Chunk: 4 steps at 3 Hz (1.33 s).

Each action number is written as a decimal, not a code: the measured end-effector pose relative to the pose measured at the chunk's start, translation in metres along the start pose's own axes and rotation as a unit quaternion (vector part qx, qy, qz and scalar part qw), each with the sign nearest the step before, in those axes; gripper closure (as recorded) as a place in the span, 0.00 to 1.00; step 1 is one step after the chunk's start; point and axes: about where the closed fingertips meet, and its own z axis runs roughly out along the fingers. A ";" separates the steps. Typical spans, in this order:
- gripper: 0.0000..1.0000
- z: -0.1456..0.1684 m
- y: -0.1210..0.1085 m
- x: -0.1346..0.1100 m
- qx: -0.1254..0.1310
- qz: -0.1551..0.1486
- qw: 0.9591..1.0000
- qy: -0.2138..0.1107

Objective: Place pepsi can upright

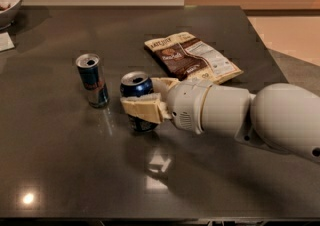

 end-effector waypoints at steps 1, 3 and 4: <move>1.00 -0.009 0.002 0.003 -0.013 -0.014 1.000 -0.024; 1.00 -0.020 0.005 0.016 -0.022 -0.007 0.998 -0.051; 0.82 -0.024 0.006 0.022 -0.017 0.006 0.998 -0.064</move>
Offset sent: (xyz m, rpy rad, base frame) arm -0.0207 -0.0203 -0.0068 0.0877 -0.0867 0.0594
